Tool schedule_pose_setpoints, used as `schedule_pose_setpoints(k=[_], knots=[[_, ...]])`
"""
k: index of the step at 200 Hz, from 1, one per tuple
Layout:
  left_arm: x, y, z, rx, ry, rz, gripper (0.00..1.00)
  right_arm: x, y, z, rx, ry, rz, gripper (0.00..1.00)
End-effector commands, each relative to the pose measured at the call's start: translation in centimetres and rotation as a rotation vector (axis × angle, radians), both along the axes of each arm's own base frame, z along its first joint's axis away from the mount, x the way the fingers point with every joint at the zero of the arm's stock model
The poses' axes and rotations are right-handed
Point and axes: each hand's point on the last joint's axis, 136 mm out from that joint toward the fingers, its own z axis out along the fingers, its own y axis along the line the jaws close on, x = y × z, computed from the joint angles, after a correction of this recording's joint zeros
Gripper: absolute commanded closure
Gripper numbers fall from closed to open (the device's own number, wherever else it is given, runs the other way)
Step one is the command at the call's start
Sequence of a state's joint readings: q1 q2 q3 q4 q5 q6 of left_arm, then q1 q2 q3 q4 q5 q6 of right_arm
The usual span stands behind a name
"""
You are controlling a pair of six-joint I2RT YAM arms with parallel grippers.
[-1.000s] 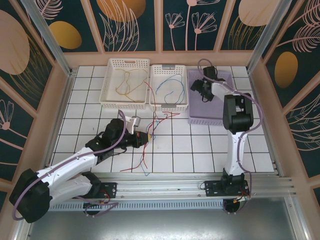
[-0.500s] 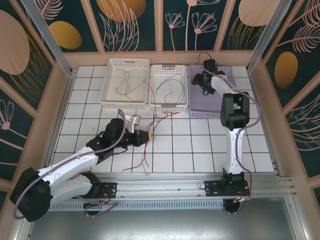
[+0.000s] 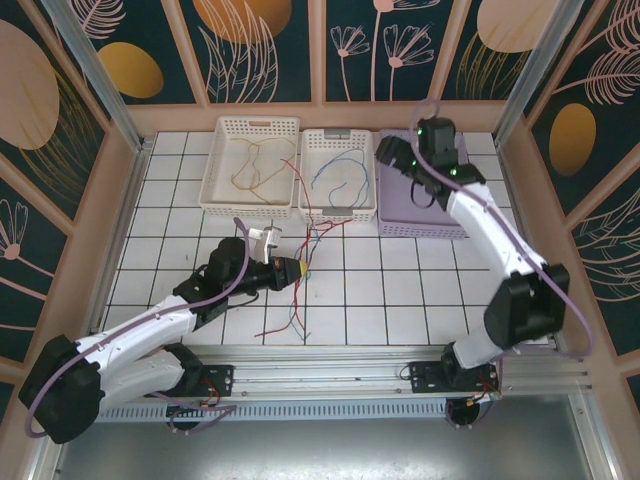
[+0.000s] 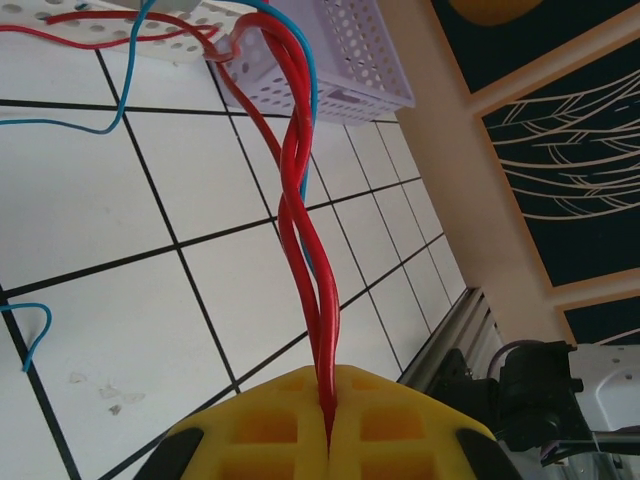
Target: Untangle the cables
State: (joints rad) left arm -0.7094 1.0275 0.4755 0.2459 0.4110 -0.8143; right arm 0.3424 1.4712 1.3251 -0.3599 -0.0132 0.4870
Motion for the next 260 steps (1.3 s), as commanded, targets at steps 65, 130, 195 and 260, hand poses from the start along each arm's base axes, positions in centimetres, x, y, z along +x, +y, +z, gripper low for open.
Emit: schedule_pose_setpoints(k=[65, 130, 195, 260], knots=[[-2.2, -2.0, 1.5, -0.041, -0.074, -0.071, 1.00, -13.3, 9.4, -8.2, 0.360, 0.172, 0.281, 0.09], [-4.2, -2.9, 2.4, -0.067, -0.103, -0.109, 1.00, -14.4, 9.3, -8.2, 0.556, 0.107, 0.264, 0.18], [-5.5, -4.3, 3.5, -0.091, -0.129, -0.158, 1.00, -13.5, 9.2, -6.4, 0.623, 0.022, 0.240, 0.27], [-5.9, -4.6, 5.0, -0.116, -0.154, -0.172, 1.00, -13.1, 8.1, -7.6, 0.590, 0.040, 0.176, 0.41]])
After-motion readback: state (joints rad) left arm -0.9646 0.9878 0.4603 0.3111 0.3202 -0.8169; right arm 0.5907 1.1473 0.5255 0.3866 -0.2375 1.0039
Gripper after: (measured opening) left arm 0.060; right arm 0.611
